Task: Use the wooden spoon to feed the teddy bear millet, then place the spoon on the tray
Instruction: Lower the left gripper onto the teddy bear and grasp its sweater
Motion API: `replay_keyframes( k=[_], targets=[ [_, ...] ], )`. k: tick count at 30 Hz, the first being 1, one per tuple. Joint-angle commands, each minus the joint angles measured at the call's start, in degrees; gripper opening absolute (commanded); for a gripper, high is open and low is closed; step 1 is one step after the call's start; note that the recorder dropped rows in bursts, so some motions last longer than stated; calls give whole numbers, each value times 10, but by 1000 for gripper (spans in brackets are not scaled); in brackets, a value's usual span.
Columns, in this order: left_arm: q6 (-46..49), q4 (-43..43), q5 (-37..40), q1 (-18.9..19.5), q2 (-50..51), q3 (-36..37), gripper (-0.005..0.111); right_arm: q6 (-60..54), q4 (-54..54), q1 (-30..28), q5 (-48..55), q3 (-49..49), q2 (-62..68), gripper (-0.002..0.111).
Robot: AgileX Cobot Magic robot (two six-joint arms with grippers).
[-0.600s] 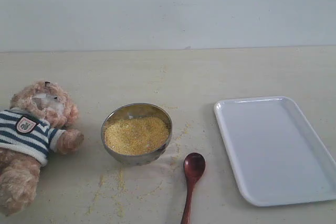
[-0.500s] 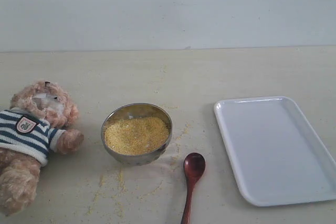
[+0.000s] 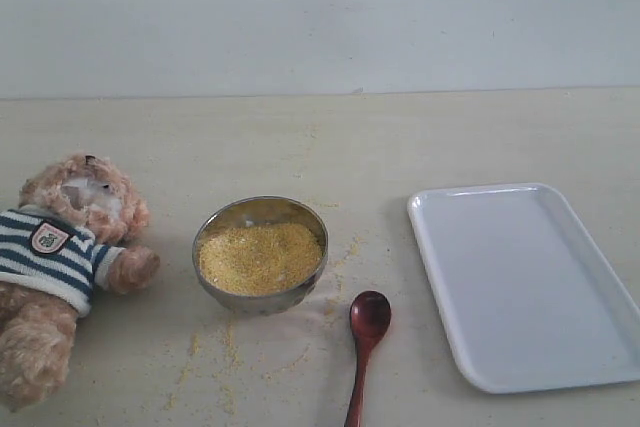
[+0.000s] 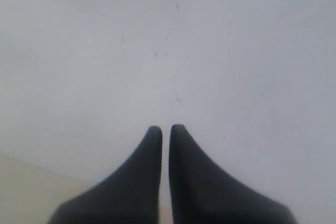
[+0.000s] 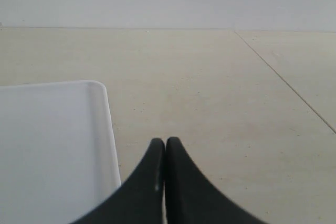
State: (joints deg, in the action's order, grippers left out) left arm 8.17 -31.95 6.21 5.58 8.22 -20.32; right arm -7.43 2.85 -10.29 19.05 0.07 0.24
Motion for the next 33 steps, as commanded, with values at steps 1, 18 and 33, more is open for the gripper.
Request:
replay_keyframes(
  k=[1,18,33],
  targets=[
    [22,84,181,-1,182,-105,5,-2,-4,1,-3,-1,-2,0],
    [108,85,463,78,587,-322,5,-2,-4,1,-3,-1,-2,0],
    [417,-268,518,264,764,-322,5,-2,-4,1,-3,-1,-2,0]
  ],
)
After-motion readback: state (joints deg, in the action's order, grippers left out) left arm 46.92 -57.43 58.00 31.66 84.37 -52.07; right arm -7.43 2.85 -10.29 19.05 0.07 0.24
